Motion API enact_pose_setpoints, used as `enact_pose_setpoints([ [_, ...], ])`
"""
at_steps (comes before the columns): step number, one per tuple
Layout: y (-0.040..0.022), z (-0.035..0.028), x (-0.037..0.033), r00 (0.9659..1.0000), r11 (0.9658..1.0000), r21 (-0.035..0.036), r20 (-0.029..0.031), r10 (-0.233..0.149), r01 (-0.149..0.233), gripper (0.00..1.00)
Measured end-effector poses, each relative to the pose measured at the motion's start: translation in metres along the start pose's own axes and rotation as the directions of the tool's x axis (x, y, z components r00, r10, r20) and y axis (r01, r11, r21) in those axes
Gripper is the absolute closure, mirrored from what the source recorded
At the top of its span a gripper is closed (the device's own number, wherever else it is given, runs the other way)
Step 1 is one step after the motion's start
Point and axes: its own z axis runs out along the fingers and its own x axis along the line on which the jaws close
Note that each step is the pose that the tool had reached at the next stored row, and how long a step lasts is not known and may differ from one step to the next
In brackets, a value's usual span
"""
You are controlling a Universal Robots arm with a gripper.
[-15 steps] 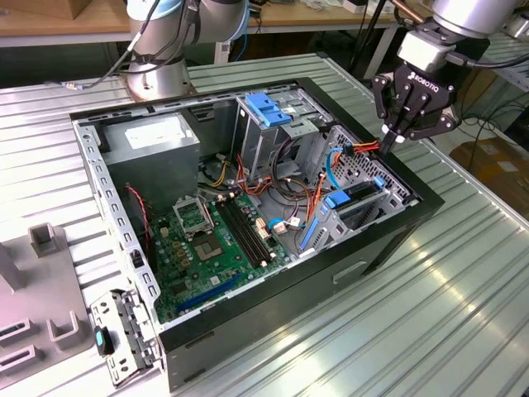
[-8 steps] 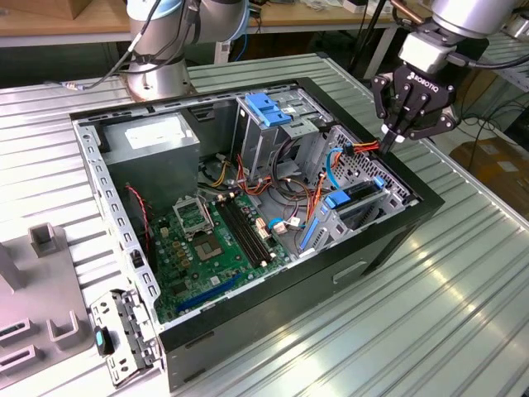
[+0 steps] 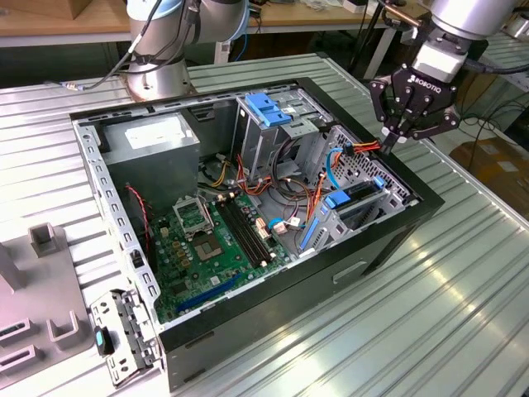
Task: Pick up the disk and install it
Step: 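Insert the disk into the insertion slot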
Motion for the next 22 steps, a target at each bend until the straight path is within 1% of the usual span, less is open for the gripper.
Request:
enact_pose_setpoints([
  [2, 0.0000, 0.0003, 0.0000, 0.9995, 0.9995, 0.0010, 0.0000, -0.033, 0.033, 0.89],
  [4, 0.0000, 0.0004, 0.0000, 0.9984, 0.9984, 0.0016, -0.0002, -0.056, 0.056, 0.89],
  [6, -0.0004, 0.0007, 0.0002, 0.9950, 0.9950, 0.0027, -0.0003, -0.100, 0.100, 0.89],
  [7, -0.0009, 0.0008, 0.0003, 0.9937, 0.9937, 0.0029, -0.0003, -0.112, 0.112, 0.89],
  [8, -0.0016, 0.0009, 0.0001, 0.9931, 0.9931, 0.0031, -0.0002, -0.117, 0.117, 0.89],
  [10, -0.0058, 0.0008, -0.0017, 0.9917, 0.9917, 0.0033, -0.0004, -0.129, 0.129, 0.89],
  [12, -0.0082, 0.0008, -0.0023, 0.9909, 0.9909, 0.0035, -0.0005, -0.134, 0.134, 0.89],
  [15, -0.0138, 0.0008, -0.0030, 0.9894, 0.9894, 0.0037, -0.0006, -0.145, 0.145, 0.89],
  [17, -0.0183, 0.0011, -0.0032, 0.9878, 0.9878, 0.0040, -0.0004, -0.156, 0.156, 0.89],
  [19, -0.0199, 0.0013, -0.0033, 0.9863, 0.9863, 0.0042, -0.0006, -0.165, 0.165, 0.89],
  [21, -0.0208, 0.0015, -0.0031, 0.9827, 0.9827, 0.0045, -0.0009, -0.185, 0.185, 0.89],
  [22, -0.0209, 0.0017, -0.0031, 0.9795, 0.9795, 0.0049, -0.0010, -0.201, 0.201, 0.89],
])
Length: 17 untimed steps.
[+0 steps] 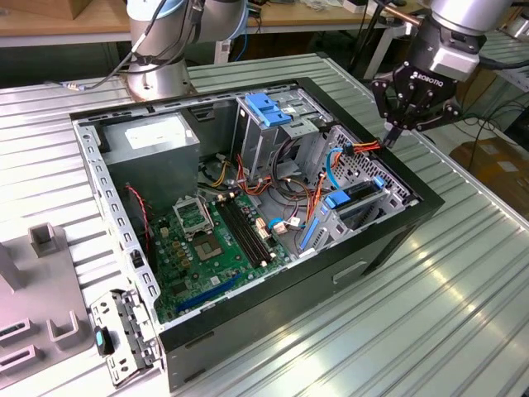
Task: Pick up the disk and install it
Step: 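Insert the disk into the insertion slot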
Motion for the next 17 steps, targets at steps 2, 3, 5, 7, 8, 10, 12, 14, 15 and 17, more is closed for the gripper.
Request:
enact_pose_setpoints([
  [2, -0.0004, 0.0004, 0.0003, 0.9983, 0.9983, 0.0015, 0.0000, -0.058, 0.058, 0.89],
  [3, -0.0005, 0.0006, 0.0003, 0.9964, 0.9964, 0.0022, 0.0000, -0.084, 0.084, 0.89],
  [5, -0.0005, 0.0011, 0.0003, 0.9916, 0.9916, 0.0032, -0.0002, -0.129, 0.129, 0.89],
  [7, -0.0005, 0.0017, 0.0003, 0.9819, 0.9819, 0.0047, -0.0005, -0.190, 0.190, 0.89],
  [8, -0.0005, 0.0019, 0.0003, 0.9782, 0.9781, 0.0052, -0.0006, -0.208, 0.208, 0.89],
  [10, -0.0010, 0.0026, -0.0003, 0.9718, 0.9718, 0.0067, -0.0016, -0.236, 0.236, 0.89],
  [12, -0.0020, 0.0033, -0.0015, 0.9659, 0.9658, 0.0083, -0.0032, -0.259, 0.259, 0.82],
  [14, -0.0029, 0.0042, -0.0028, 0.9619, 0.9619, 0.0110, -0.0065, -0.273, 0.273, 0.75],
  [15, -0.0036, 0.0046, -0.0037, 0.9596, 0.9596, 0.0120, -0.0078, -0.281, 0.281, 0.75],
  [17, -0.0048, 0.0054, -0.0053, 0.9564, 0.9563, 0.0128, -0.0089, -0.292, 0.292, 0.75],
])
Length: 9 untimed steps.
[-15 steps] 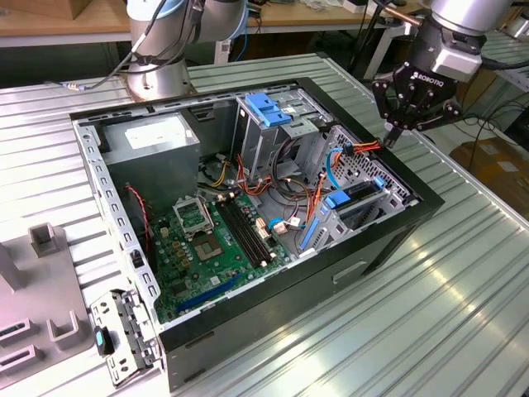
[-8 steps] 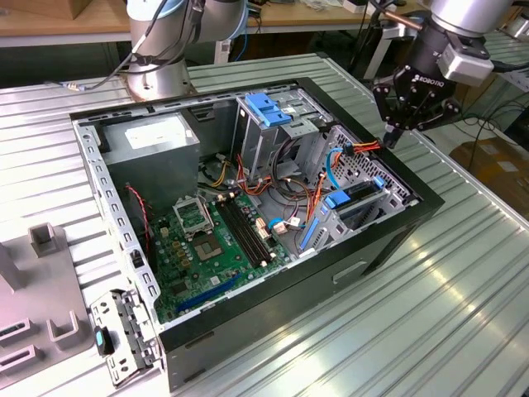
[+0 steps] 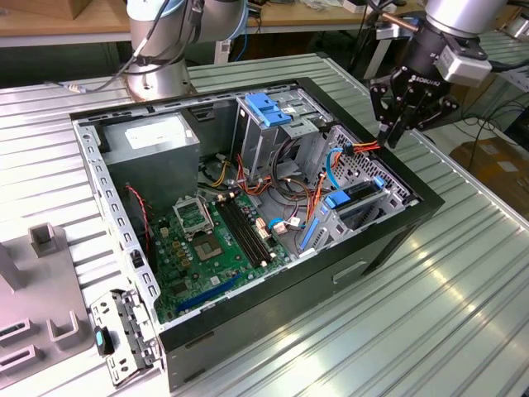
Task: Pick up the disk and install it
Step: 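Insert the disk into the insertion slot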
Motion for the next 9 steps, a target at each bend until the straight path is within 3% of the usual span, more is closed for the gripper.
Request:
enact_pose_setpoints([
  [5, -0.0039, 0.0016, -0.0023, 0.9996, 0.9996, 0.0025, -0.0020, -0.029, 0.029, 0.75],
  [9, -0.0068, 0.0038, -0.0041, 0.9989, 0.9989, 0.0073, -0.0086, -0.045, 0.045, 0.75],
])
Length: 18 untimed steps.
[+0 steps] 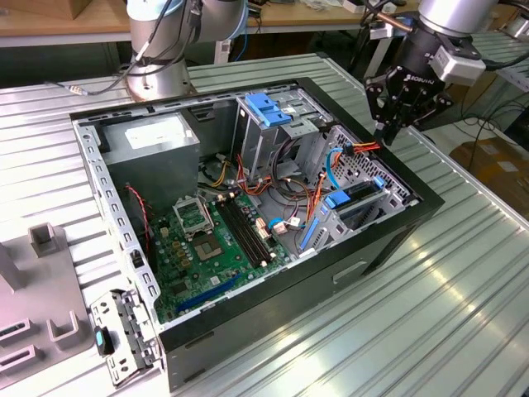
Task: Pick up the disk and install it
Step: 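Insert the disk into the insertion slot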
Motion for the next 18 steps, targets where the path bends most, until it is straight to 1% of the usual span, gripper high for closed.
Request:
enact_pose_setpoints([
  [3, -0.0006, 0.0020, -0.0005, 0.9998, 0.9998, 0.0030, -0.0036, -0.019, 0.019, 0.75],
  [4, -0.0007, 0.0029, -0.0006, 0.9996, 0.9996, 0.0043, -0.0067, -0.027, 0.027, 0.75],
  [7, -0.0008, 0.0042, -0.0007, 0.9992, 0.9992, 0.0051, -0.0114, -0.039, 0.039, 0.73],
  [8, -0.0008, 0.0046, -0.0008, 0.9991, 0.9991, 0.0052, -0.0118, -0.042, 0.042, 0.73],
  [9, -0.0008, 0.0051, -0.0008, 0.9988, 0.9989, 0.0056, -0.0119, -0.046, 0.047, 0.67],
  [11, -0.0010, 0.0060, -0.0010, 0.9983, 0.9984, 0.0061, -0.0125, -0.056, 0.056, 0.67],
  [15, -0.0010, 0.0074, -0.0011, 0.9981, 0.9981, 0.0060, -0.0132, -0.061, 0.061, 0.67],
  [17, -0.0010, 0.0087, -0.0011, 0.9980, 0.9981, 0.0060, -0.0136, -0.061, 0.061, 0.69],
  [18, -0.0010, 0.0088, -0.0012, 0.9980, 0.9981, 0.0060, -0.0137, -0.061, 0.061, 0.75],
])
